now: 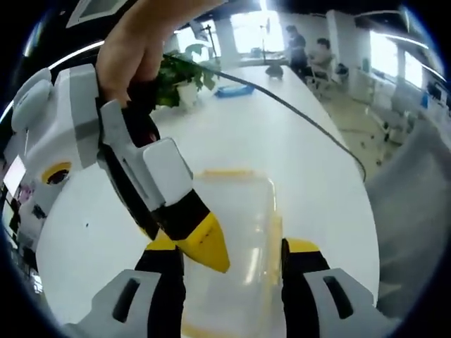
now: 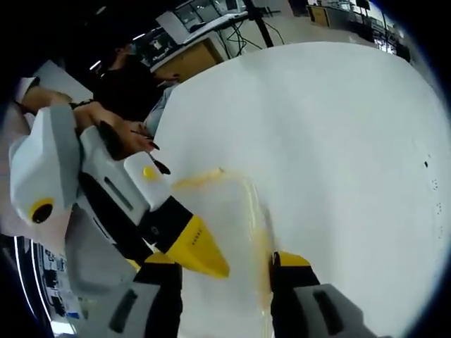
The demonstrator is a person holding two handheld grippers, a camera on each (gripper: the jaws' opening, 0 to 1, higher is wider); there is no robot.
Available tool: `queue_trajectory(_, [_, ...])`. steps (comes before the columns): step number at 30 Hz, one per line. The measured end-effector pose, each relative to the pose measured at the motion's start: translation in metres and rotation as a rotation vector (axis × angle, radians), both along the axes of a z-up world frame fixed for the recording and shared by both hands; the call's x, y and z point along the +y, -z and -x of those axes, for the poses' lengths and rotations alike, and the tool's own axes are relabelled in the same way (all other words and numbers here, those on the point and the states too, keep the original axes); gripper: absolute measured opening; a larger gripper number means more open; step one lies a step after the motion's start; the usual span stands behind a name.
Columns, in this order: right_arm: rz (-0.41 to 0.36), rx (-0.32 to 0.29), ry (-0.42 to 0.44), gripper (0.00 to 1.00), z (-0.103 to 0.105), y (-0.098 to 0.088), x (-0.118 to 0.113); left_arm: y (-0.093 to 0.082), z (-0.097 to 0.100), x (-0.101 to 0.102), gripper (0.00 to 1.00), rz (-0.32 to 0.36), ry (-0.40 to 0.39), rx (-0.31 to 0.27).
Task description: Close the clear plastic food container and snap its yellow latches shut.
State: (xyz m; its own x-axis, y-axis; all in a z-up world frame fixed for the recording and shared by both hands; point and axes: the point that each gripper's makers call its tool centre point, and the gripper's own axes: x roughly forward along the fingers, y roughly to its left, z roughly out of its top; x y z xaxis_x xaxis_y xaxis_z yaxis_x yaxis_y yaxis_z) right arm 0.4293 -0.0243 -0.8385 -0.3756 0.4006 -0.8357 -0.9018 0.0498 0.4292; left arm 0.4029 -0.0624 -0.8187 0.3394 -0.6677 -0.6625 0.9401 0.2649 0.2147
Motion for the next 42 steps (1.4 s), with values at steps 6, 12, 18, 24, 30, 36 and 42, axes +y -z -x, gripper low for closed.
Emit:
queue_trajectory(6, [-0.008, -0.030, 0.020, 0.50, -0.001, -0.002, 0.002, 0.002, 0.007, -0.012, 0.50, 0.049, 0.022, -0.009])
queue_trajectory(12, [-0.009, -0.033, 0.019, 0.51, -0.003, -0.002, 0.002, -0.005, 0.004, -0.007, 0.50, 0.012, 0.006, -0.041])
queue_trajectory(18, [-0.024, -0.055, 0.043, 0.53, -0.001, -0.003, 0.004, -0.003, 0.003, -0.004, 0.50, 0.011, 0.014, -0.038])
queue_trajectory(24, [-0.059, -0.092, 0.082, 0.54, -0.001, -0.005, 0.005, -0.001, 0.003, -0.002, 0.50, -0.004, 0.037, -0.038])
queue_trajectory(30, [-0.097, -0.136, 0.098, 0.55, 0.000, -0.009, 0.005, 0.000, 0.003, 0.000, 0.51, -0.016, 0.044, -0.038])
queue_trajectory(36, [-0.106, -0.192, 0.115, 0.55, 0.000, -0.012, 0.005, 0.001, 0.003, 0.001, 0.51, -0.025, 0.055, -0.039])
queue_trajectory(42, [-0.122, -0.227, 0.159, 0.55, 0.000, -0.014, 0.005, 0.003, 0.005, 0.000, 0.52, -0.051, 0.072, -0.048])
